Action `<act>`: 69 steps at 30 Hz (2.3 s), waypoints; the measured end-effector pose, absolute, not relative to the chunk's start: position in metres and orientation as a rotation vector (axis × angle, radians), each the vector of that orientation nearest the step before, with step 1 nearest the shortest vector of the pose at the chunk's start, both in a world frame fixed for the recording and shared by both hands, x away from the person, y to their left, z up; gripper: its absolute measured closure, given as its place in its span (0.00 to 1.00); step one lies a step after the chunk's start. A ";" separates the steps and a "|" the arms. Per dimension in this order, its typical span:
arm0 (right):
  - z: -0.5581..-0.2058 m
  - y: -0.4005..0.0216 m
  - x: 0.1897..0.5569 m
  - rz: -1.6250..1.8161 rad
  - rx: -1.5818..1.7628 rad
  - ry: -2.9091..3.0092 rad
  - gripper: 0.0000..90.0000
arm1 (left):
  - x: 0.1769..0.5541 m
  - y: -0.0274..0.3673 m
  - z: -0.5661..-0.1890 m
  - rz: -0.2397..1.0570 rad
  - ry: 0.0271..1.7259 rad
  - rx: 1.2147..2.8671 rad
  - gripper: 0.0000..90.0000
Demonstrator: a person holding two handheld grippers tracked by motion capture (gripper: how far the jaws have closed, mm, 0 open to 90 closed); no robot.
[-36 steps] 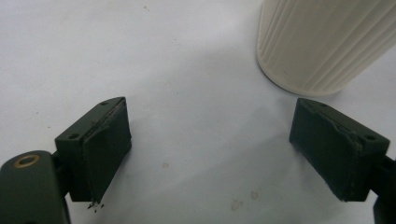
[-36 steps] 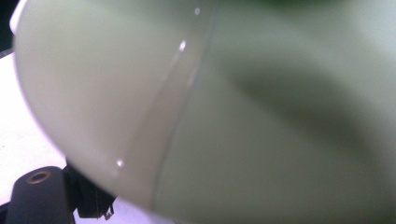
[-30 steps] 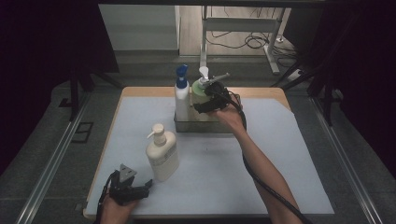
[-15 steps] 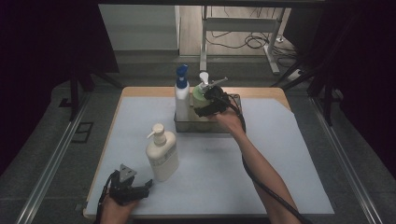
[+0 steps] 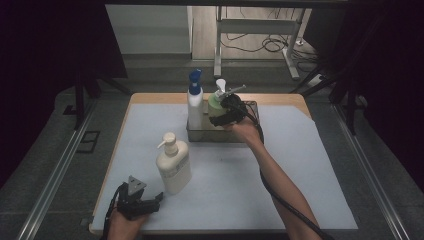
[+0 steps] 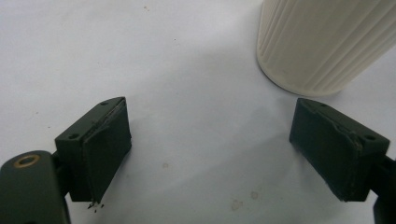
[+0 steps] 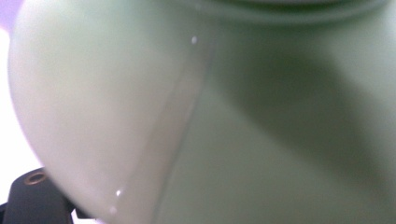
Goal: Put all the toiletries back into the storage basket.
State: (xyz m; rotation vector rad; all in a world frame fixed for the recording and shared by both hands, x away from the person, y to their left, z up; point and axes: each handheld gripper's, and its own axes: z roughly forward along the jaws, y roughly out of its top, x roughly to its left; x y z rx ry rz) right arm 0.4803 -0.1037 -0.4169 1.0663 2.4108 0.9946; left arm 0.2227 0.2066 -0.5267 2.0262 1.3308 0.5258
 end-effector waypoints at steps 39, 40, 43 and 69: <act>-0.405 -0.134 0.445 1.088 0.965 2.396 0.13 | 0.223 0.206 -0.527 0.526 1.331 2.025 0.14; -0.405 -0.137 0.444 1.094 0.965 2.397 0.16 | 0.223 0.206 -0.527 0.526 1.331 2.025 0.14; -0.404 -0.143 0.440 1.100 0.965 2.393 0.22 | 0.223 0.206 -0.527 0.526 1.331 2.025 0.14; -0.417 -0.163 0.454 1.037 1.127 2.348 0.94 | 0.223 0.206 -0.527 0.525 1.332 2.023 0.14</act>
